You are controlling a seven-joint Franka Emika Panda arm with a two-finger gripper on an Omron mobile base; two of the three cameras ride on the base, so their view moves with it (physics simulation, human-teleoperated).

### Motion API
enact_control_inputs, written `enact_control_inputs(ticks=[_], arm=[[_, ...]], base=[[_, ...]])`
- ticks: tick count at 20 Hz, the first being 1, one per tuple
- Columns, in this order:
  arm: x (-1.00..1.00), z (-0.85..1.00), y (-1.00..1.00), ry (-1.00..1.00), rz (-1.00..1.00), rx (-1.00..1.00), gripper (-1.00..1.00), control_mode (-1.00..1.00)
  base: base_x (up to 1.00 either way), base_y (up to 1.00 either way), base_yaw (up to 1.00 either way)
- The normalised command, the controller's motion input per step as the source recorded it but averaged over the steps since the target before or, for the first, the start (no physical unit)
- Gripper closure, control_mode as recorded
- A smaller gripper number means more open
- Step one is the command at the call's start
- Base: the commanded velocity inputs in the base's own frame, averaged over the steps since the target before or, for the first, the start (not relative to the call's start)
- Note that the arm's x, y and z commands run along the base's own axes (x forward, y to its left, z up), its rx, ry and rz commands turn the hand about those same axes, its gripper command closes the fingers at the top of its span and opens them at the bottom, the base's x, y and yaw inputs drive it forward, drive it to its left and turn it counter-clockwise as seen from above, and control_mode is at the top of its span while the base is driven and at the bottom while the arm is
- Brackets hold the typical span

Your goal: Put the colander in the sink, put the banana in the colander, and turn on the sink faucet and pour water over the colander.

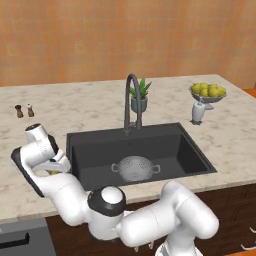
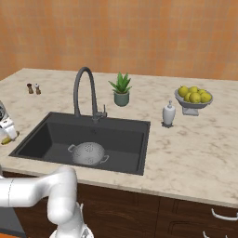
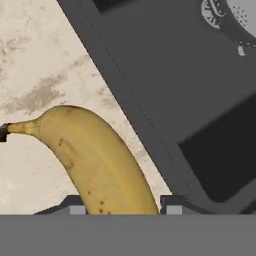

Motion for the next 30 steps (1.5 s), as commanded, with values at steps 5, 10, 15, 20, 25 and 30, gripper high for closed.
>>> enact_control_inputs(ticks=[5, 10, 15, 20, 25, 30], arm=[[-0.46, 0.54, -0.99, -0.36, -0.25, 0.00, 1.00, -1.00], [-0.44, 0.97, -1.00, -0.38, -0.19, 0.00, 1.00, -1.00], [-0.56, 1.00, -1.00, -0.28, -0.05, 0.04, 1.00, -1.00], [-0.74, 1.00, -0.92, -0.30, 0.01, 0.08, 1.00, -1.00], [-0.72, 1.00, -0.76, -0.28, 0.07, 0.07, 1.00, -1.00], [-0.61, 1.00, -0.90, -0.32, 0.07, 0.05, 1.00, -1.00]], base=[[0.00, 0.00, 0.00], [0.00, 0.00, 0.00], [0.00, 0.00, 0.00], [0.00, 0.00, 0.00], [0.00, 0.00, 0.00], [0.00, 0.00, 0.00]])
